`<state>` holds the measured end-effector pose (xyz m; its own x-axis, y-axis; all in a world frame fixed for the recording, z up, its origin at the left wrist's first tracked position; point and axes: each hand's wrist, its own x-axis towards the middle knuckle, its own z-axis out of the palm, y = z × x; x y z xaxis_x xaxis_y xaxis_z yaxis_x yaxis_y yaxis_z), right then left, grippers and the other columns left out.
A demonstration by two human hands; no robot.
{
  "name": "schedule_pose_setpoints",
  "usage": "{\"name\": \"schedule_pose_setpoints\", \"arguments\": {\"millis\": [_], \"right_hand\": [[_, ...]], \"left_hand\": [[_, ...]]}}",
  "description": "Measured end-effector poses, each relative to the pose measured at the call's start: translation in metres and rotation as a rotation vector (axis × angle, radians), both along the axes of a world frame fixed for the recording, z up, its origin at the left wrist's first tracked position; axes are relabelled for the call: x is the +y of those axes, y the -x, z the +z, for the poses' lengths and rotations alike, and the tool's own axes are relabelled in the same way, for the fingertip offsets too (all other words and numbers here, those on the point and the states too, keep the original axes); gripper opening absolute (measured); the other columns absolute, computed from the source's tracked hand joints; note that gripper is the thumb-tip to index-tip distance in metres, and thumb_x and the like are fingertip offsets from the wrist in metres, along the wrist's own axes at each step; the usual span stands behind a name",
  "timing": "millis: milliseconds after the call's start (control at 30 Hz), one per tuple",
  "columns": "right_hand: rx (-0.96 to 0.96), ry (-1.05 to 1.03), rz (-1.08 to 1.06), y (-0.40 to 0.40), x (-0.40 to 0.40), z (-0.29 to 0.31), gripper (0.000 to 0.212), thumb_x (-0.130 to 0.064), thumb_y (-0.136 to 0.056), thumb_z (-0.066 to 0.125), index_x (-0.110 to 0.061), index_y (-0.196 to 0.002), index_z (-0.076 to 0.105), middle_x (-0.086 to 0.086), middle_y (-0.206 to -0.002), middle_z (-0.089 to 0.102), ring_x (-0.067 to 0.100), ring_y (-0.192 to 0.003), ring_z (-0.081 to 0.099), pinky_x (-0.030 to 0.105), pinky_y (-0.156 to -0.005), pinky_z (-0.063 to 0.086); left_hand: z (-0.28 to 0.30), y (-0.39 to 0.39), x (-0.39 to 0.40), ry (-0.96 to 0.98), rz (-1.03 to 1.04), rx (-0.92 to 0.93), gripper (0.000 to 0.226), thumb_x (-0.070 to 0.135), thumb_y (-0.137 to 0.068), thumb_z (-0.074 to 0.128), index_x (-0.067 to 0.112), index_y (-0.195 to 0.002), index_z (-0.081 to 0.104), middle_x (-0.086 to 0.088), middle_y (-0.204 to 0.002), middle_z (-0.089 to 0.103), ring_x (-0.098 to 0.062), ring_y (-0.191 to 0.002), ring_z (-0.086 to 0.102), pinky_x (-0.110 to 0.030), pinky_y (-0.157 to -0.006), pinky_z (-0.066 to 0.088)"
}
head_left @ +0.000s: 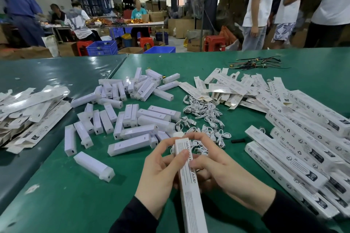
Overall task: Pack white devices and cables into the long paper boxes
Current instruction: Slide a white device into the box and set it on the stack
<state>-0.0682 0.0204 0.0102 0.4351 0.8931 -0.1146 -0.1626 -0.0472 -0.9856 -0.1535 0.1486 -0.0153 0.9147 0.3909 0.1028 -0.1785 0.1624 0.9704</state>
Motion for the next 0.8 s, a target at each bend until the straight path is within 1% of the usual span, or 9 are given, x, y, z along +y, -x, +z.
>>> {"name": "schedule_pose_setpoints", "arguments": {"millis": [67, 167, 233, 333, 433, 567, 633, 733, 800], "right_hand": [[-0.115, 0.064, -0.062, -0.003, -0.001, 0.000, 0.034, -0.029, -0.086, 0.062, -0.039, -0.116, 0.051, 0.012, -0.075, 0.070, 0.021, -0.049, 0.060, 0.026, -0.044, 0.047], [-0.321, 0.115, -0.383, -0.014, -0.001, -0.002, 0.014, -0.036, -0.088, 0.064, -0.029, -0.099, 0.069, 0.003, -0.055, 0.059, 0.018, -0.045, 0.052, 0.020, -0.041, 0.037], [-0.219, 0.107, -0.527, -0.022, -0.001, -0.006, 0.025, -0.035, -0.087, 0.062, -0.015, -0.095, 0.074, -0.002, -0.056, 0.056, 0.009, -0.046, 0.047, 0.017, -0.042, 0.036], [0.029, 0.069, -0.433, -0.020, 0.000, -0.006, 0.041, -0.037, -0.094, 0.057, 0.002, -0.093, 0.071, 0.003, -0.072, 0.065, 0.009, -0.057, 0.054, 0.018, -0.050, 0.045], [0.026, 0.042, -0.319, -0.016, -0.001, -0.007, 0.045, -0.041, -0.095, 0.055, 0.000, -0.085, 0.073, 0.008, -0.072, 0.068, 0.013, -0.060, 0.057, 0.022, -0.059, 0.046], [0.039, -0.013, -0.323, -0.017, -0.004, -0.005, 0.019, -0.018, -0.089, 0.062, -0.011, -0.095, 0.079, 0.005, -0.086, 0.075, 0.011, -0.070, 0.065, 0.018, -0.061, 0.050], [0.063, -0.020, -0.311, -0.018, -0.004, -0.005, 0.018, -0.009, -0.086, 0.062, -0.008, -0.093, 0.079, 0.010, -0.091, 0.076, 0.016, -0.077, 0.063, 0.022, -0.069, 0.054], [0.085, -0.025, -0.313, -0.016, -0.003, -0.007, 0.018, -0.006, -0.086, 0.061, -0.004, -0.092, 0.078, 0.018, -0.081, 0.070, 0.026, -0.075, 0.054, 0.024, -0.067, 0.052], [0.104, -0.034, -0.317, -0.015, -0.002, -0.007, 0.017, -0.009, -0.087, 0.062, -0.002, -0.091, 0.078, 0.014, -0.074, 0.067, 0.028, -0.070, 0.048, 0.023, -0.062, 0.050]], "left_hand": [[0.000, 0.000, -0.001, -0.008, -0.031, 0.003, 0.026, 0.034, -0.075, 0.067, 0.023, -0.099, 0.067, -0.022, -0.080, 0.072, -0.022, -0.057, 0.066, -0.027, -0.051, 0.053], [0.002, 0.003, -0.002, 0.040, -0.107, 0.056, 0.026, 0.030, -0.080, 0.063, 0.019, -0.104, 0.064, -0.024, -0.091, 0.071, -0.035, -0.075, 0.072, -0.041, -0.052, 0.059], [0.003, 0.004, -0.004, 0.065, -0.173, 0.068, 0.031, 0.027, -0.083, 0.059, 0.012, -0.111, 0.058, -0.024, -0.093, 0.071, -0.040, -0.084, 0.072, -0.043, -0.052, 0.059], [0.003, 0.004, -0.010, 0.083, -0.244, 0.053, 0.033, 0.024, -0.087, 0.051, 0.005, -0.114, 0.050, -0.023, -0.088, 0.070, -0.040, -0.082, 0.071, -0.043, -0.052, 0.060], [0.002, 0.004, -0.013, 0.059, -0.259, 0.063, 0.035, 0.025, -0.088, 0.047, 0.003, -0.116, 0.044, -0.019, -0.084, 0.069, -0.039, -0.077, 0.071, -0.042, -0.052, 0.059], [-0.001, 0.004, -0.014, 0.044, -0.252, 0.064, 0.033, 0.029, -0.088, 0.047, 0.011, -0.115, 0.040, -0.017, -0.083, 0.069, -0.039, -0.072, 0.070, -0.042, -0.050, 0.058], [-0.002, 0.004, -0.014, 0.049, -0.237, 0.057, 0.030, 0.031, -0.086, 0.049, 0.021, -0.112, 0.038, -0.017, -0.082, 0.068, -0.040, -0.069, 0.069, -0.042, -0.048, 0.058], [-0.003, 0.003, -0.014, 0.047, -0.231, 0.048, 0.011, 0.032, -0.084, 0.051, 0.032, -0.092, 0.043, -0.018, -0.081, 0.068, -0.039, -0.065, 0.068, -0.042, -0.046, 0.057], [-0.004, 0.003, -0.013, 0.042, -0.236, 0.039, 0.012, 0.030, -0.086, 0.051, 0.032, -0.093, 0.042, -0.018, -0.082, 0.068, -0.038, -0.062, 0.067, -0.042, -0.044, 0.056]]}}
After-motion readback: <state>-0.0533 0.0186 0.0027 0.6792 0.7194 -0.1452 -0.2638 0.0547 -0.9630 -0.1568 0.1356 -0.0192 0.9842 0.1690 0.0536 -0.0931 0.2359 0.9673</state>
